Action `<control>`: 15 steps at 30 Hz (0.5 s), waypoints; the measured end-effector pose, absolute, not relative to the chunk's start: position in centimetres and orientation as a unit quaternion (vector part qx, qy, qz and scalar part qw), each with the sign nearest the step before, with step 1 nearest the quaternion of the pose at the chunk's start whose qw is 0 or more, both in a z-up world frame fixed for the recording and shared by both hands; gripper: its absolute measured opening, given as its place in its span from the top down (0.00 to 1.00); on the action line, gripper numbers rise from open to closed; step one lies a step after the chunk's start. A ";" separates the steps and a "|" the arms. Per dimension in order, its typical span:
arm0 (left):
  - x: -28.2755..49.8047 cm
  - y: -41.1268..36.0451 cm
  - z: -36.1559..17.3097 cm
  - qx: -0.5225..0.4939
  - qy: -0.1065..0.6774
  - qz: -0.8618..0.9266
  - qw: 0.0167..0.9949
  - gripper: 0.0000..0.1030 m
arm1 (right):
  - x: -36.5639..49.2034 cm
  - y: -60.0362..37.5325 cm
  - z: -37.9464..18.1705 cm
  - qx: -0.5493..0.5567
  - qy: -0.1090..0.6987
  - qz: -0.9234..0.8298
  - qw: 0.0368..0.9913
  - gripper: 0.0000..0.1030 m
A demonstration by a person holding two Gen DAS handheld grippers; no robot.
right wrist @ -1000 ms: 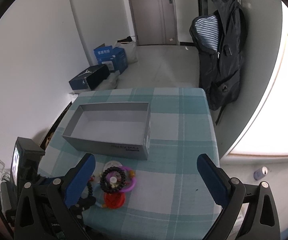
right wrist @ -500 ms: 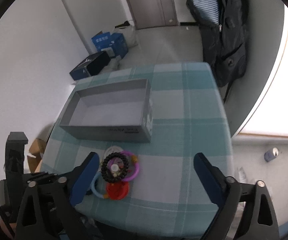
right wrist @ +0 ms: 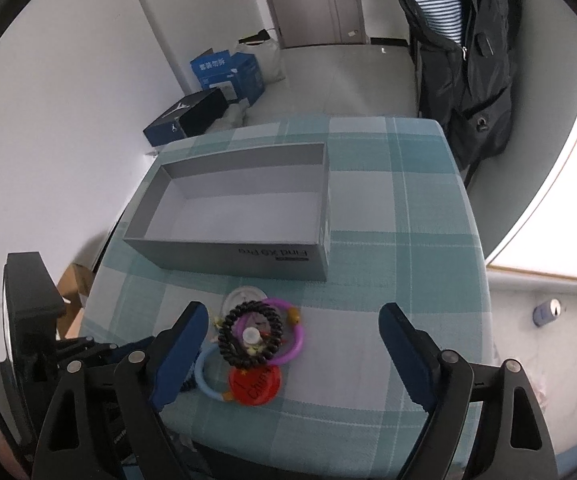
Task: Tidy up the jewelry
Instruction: 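Lower the left tool onto the black coil hair tie and close it, then lift the hair tie with the left tool while the right tool grasps the other black hair tie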
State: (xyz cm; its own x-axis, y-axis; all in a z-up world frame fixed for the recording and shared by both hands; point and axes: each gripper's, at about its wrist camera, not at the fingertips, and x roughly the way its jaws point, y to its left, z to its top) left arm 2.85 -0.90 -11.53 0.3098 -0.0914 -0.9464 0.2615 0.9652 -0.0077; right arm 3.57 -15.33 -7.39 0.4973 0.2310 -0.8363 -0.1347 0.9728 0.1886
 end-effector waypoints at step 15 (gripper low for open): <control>3.2 3.1 -9.4 -0.011 0.553 -0.103 0.827 0.95 | 4.3 -15.9 -10.3 0.085 0.543 0.121 0.826 0.43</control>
